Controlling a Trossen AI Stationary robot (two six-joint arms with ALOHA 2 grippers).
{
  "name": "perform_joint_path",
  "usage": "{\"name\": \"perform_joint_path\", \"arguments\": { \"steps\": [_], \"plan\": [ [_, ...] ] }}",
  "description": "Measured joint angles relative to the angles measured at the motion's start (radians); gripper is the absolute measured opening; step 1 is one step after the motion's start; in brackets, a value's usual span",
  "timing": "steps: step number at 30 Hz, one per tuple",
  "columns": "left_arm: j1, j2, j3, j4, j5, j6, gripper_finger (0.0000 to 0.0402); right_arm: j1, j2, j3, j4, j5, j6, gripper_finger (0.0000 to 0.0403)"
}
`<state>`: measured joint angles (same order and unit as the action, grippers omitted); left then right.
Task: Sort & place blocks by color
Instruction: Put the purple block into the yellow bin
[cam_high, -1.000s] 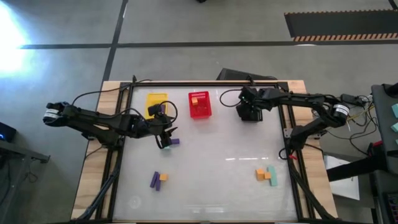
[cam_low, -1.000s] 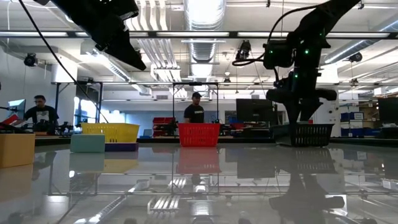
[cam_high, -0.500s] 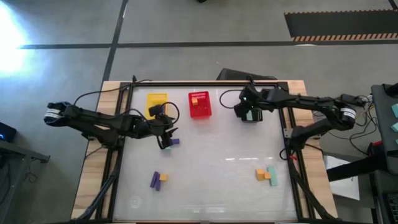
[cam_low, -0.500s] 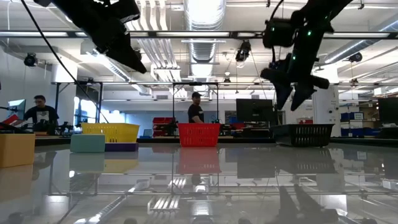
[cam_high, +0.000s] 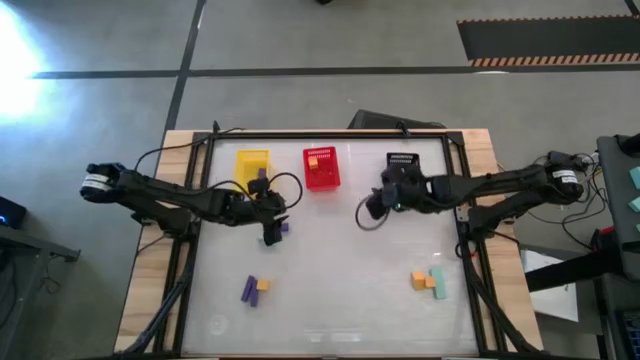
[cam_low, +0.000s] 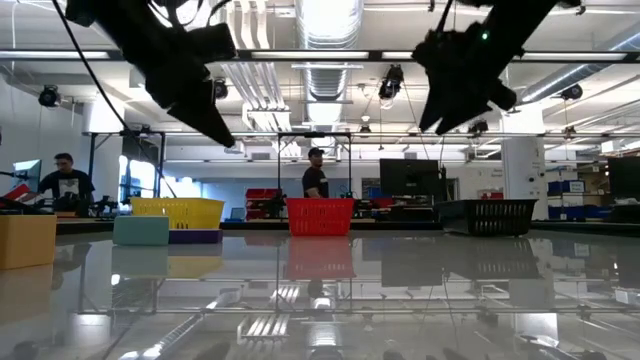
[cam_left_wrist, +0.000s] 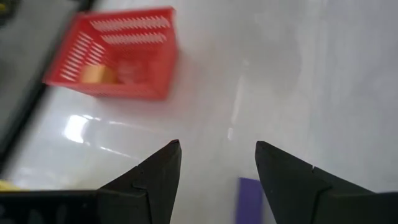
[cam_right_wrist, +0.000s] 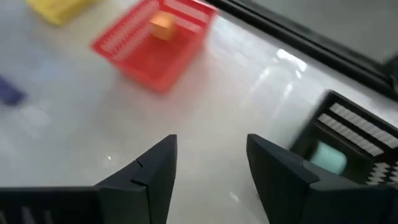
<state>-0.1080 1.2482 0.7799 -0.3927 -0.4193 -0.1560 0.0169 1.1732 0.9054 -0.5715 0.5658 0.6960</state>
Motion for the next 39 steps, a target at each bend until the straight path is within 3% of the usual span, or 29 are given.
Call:
{"name": "perform_joint_path", "arguments": {
  "steps": [8,11,24,39],
  "plan": [
    [-0.001,0.114,0.001,-0.027,0.259,-0.026,0.0191,0.132,-0.001,0.000,0.031,0.099,-0.034,0.0170],
    [0.002,0.157,0.008,-0.059,0.310,-0.025,0.0191,0.155,0.003,-0.002,0.031,0.121,-0.038,0.0168],
    [0.078,0.308,0.040,-0.069,0.304,-0.003,0.0191,0.169,0.006,-0.028,0.031,0.143,-0.025,0.0170],
    [0.096,0.275,0.054,-0.133,0.282,0.011,0.0191,0.169,0.006,-0.049,0.035,0.143,0.001,0.0168]
  ]
}}
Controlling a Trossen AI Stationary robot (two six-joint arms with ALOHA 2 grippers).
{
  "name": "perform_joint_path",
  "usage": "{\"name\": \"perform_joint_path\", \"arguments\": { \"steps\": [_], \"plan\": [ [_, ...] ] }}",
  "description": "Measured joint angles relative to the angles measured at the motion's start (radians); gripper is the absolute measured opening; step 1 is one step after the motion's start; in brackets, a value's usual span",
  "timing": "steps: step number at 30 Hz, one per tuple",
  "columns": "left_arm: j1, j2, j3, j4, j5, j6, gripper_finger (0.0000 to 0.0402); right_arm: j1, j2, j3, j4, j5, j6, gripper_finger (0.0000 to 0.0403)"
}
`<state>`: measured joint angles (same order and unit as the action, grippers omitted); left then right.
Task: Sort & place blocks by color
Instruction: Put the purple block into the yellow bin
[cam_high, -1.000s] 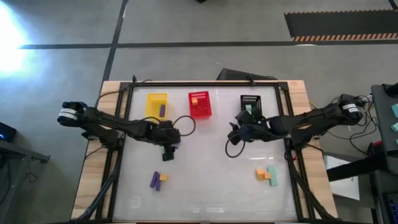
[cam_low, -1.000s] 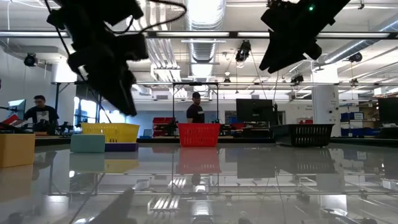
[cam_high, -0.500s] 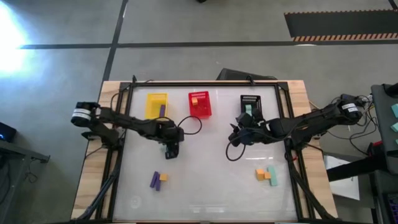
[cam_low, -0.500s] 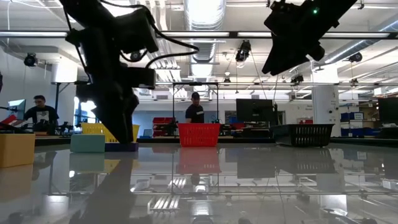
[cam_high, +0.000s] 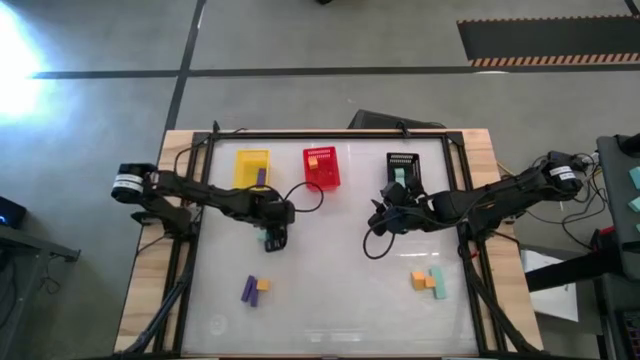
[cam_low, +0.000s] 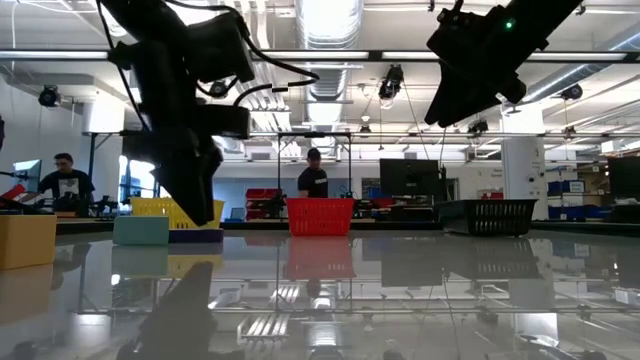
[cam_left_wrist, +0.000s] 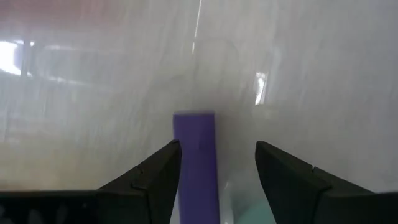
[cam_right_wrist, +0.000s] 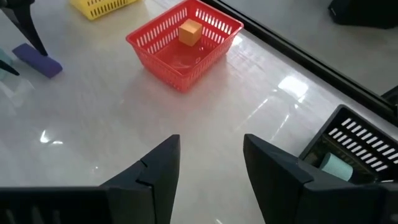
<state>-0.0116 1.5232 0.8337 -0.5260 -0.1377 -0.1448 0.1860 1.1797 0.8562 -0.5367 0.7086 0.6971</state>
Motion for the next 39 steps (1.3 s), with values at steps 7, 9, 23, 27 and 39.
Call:
{"name": "perform_joint_path", "arguments": {
  "steps": [7,9,23,27,39],
  "plan": [
    [0.019,-0.012,-0.007,0.021,-0.003,0.002,0.0191,0.000,0.000,-0.002,0.004,0.000,0.000,0.0169],
    [0.027,-0.001,-0.009,0.020,-0.005,0.002,0.0191,0.000,0.000,-0.003,0.005,0.000,0.001,0.0169],
    [0.037,0.029,-0.040,0.060,-0.009,-0.007,0.0191,0.015,0.000,-0.008,0.022,-0.001,0.002,0.0169],
    [0.037,0.029,-0.055,0.098,-0.009,-0.008,0.0190,0.015,0.000,-0.008,0.027,-0.001,0.002,0.0169],
    [0.037,0.029,-0.054,0.108,-0.019,-0.012,0.0090,0.015,0.000,-0.017,0.030,-0.001,-0.001,0.0169]
  ]
}}
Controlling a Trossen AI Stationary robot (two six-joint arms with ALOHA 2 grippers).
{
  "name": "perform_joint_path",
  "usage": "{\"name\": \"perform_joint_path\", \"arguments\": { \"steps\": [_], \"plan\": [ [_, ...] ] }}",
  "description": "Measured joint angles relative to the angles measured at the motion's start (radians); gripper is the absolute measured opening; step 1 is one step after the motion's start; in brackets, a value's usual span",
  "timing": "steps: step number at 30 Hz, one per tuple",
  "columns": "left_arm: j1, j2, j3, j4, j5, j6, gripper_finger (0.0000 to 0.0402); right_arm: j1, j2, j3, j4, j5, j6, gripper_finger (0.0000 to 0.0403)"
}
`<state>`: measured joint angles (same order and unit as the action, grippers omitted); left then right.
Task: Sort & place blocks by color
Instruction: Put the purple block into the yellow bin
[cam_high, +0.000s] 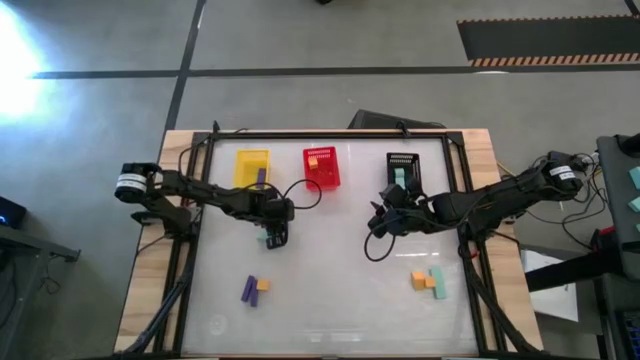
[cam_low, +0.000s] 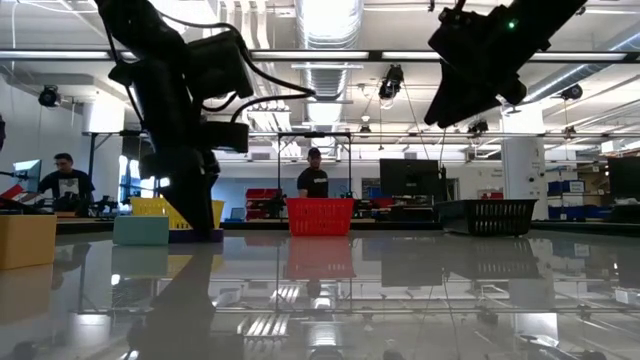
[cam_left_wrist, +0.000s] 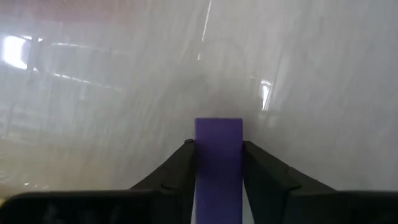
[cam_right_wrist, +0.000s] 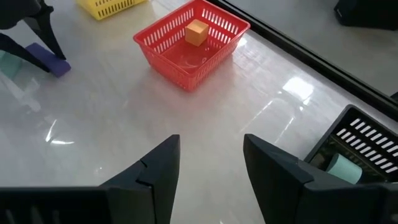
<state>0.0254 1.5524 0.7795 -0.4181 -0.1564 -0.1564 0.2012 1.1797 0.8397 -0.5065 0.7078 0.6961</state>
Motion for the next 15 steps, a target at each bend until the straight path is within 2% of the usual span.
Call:
{"name": "perform_joint_path", "arguments": {
  "steps": [7,15],
  "plan": [
    [-0.001,-0.001,0.025,0.004,0.000,-0.020,0.0089,0.000,0.000,-0.026,0.018,0.000,0.000,0.0169],
    [0.006,-0.066,0.145,-0.159,-0.011,0.048,0.0095,0.000,0.000,-0.034,0.022,-0.008,0.003,0.0169]
  ]
}}
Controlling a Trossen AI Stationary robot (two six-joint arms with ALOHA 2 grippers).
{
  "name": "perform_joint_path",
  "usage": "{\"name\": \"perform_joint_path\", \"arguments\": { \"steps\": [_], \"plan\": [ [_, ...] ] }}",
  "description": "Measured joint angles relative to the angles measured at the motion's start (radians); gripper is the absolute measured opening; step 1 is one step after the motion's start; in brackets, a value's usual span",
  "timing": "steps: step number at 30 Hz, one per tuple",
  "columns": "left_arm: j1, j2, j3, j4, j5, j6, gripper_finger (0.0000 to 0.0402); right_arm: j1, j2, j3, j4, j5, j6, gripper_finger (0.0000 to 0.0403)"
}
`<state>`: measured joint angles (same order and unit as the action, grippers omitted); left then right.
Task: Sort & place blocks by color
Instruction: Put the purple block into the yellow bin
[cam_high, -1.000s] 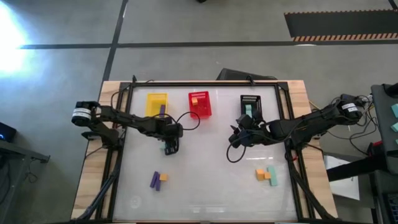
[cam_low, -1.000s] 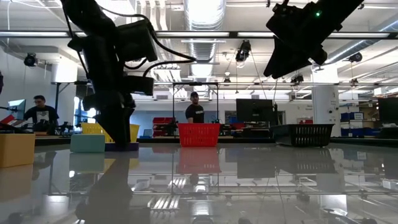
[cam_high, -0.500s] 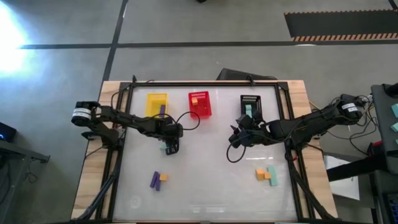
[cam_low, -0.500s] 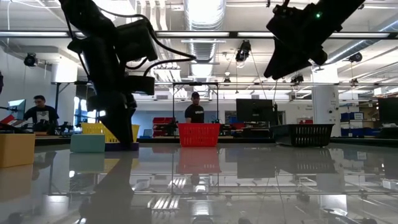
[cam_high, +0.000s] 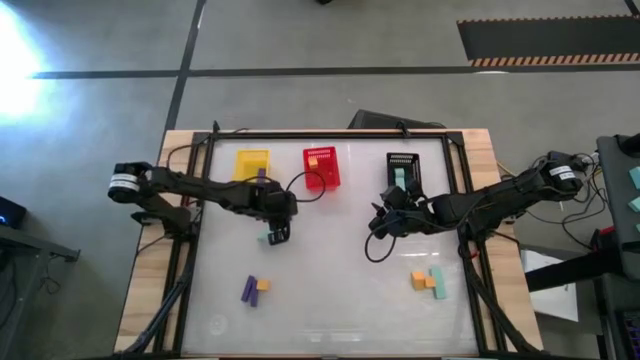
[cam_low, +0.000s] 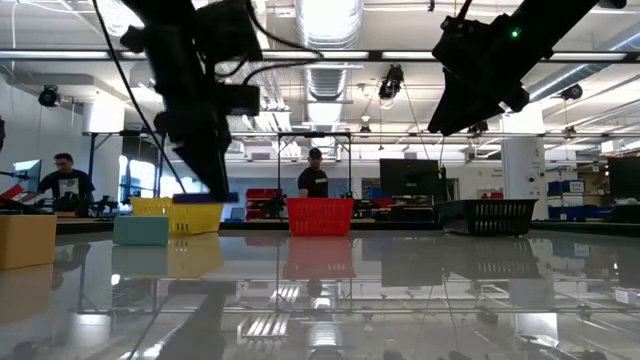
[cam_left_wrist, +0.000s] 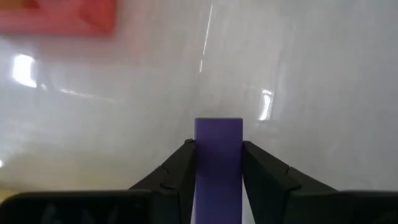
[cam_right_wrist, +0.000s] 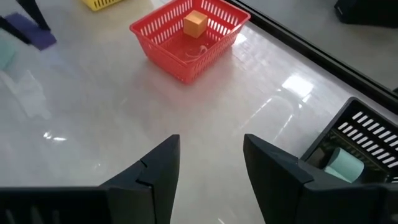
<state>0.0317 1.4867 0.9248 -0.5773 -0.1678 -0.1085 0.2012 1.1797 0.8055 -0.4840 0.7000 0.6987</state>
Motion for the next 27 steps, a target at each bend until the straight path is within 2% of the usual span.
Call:
{"name": "perform_joint_path", "arguments": {
  "steps": [6,11,14,17,19,21,27],
  "plan": [
    [0.068,-0.070,0.072,-0.123,-0.081,0.110,0.0096,0.011,0.000,0.000,0.003,0.000,0.000,0.0169],
    [0.220,-0.135,0.098,-0.172,-0.136,0.121,0.0096,0.011,0.000,-0.001,0.004,0.000,0.000,0.0169],
    [0.341,-0.148,0.086,-0.165,-0.148,0.074,0.0097,0.011,0.000,-0.002,0.006,0.000,0.000,0.0169],
    [0.456,-0.136,0.075,-0.175,-0.230,-0.062,0.0097,0.011,0.000,-0.002,0.009,0.000,0.000,0.0169],
    [0.509,-0.123,0.064,-0.173,-0.229,-0.095,0.0097,0.011,0.000,-0.002,0.010,0.000,0.000,0.0169],
    [0.531,-0.112,0.057,-0.175,-0.199,-0.097,0.0097,0.011,0.000,-0.002,0.011,0.000,0.000,0.0169],
    [0.538,-0.104,0.032,-0.174,-0.221,-0.097,0.0097,0.011,0.000,-0.002,0.011,-0.001,0.000,0.0169]
  ]
}}
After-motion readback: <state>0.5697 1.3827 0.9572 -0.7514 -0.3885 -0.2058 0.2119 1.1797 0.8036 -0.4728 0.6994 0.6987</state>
